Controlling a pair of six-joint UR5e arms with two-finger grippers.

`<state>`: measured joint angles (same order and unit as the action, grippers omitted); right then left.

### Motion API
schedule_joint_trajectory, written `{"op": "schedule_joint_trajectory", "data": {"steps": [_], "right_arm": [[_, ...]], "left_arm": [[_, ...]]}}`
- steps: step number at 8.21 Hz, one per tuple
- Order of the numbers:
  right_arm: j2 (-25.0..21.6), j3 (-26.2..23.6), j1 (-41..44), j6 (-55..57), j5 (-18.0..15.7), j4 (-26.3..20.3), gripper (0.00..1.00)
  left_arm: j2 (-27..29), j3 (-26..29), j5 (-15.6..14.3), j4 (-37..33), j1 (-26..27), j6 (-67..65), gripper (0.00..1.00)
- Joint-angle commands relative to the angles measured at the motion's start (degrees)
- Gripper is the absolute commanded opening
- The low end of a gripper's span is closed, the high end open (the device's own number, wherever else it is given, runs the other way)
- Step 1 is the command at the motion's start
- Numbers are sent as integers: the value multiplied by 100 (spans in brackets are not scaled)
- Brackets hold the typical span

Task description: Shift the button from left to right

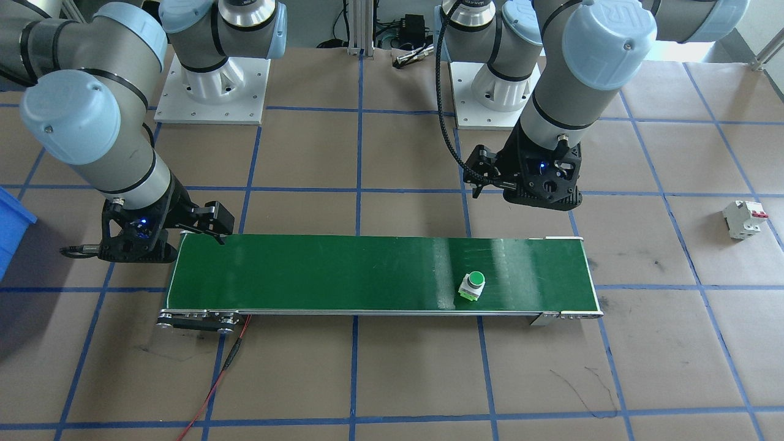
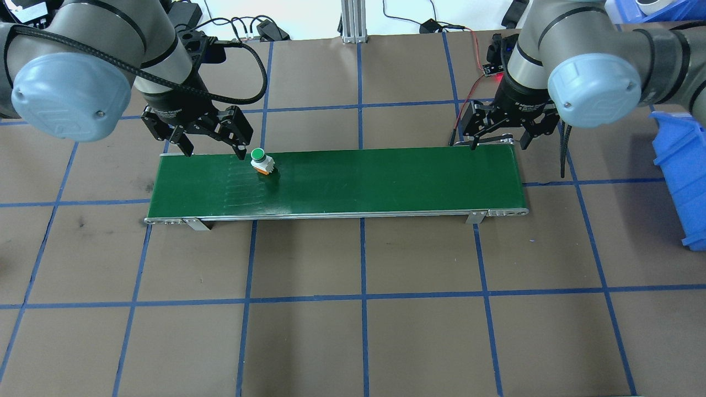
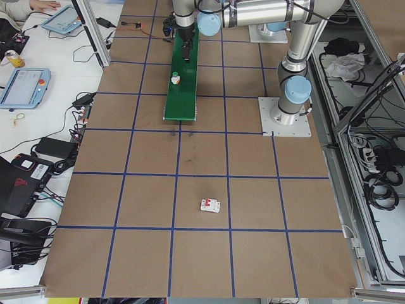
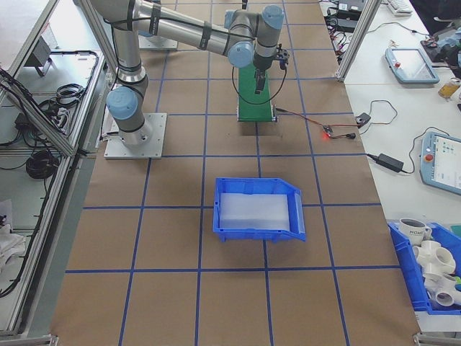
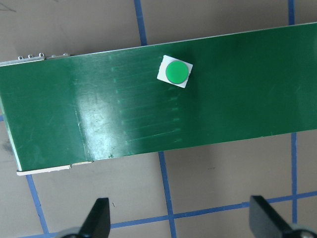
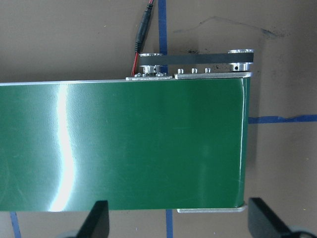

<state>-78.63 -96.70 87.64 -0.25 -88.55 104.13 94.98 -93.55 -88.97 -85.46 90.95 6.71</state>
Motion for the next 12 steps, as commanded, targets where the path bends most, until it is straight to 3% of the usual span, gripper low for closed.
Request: {"op": "schedule_joint_trajectory", "data": {"steps": [1, 7, 8, 9, 12], "right_arm": [[172, -165, -1, 719, 66, 424, 100], [340, -165, 8, 737, 171, 442, 100], [357, -165, 8, 736, 876, 450, 100], [375, -165, 8, 728, 1136, 433, 100], [392, -174, 8, 998, 840, 835, 100]], "left_arm": [[3, -6, 2, -15, -59, 6, 100], [-23, -6, 2, -50, -51, -56, 100], [-23, -6, 2, -50, -51, -56, 100], [-32, -14, 2, -50, -42, -65, 100], [-32, -15, -6, -50, -42, -73, 100]]}}
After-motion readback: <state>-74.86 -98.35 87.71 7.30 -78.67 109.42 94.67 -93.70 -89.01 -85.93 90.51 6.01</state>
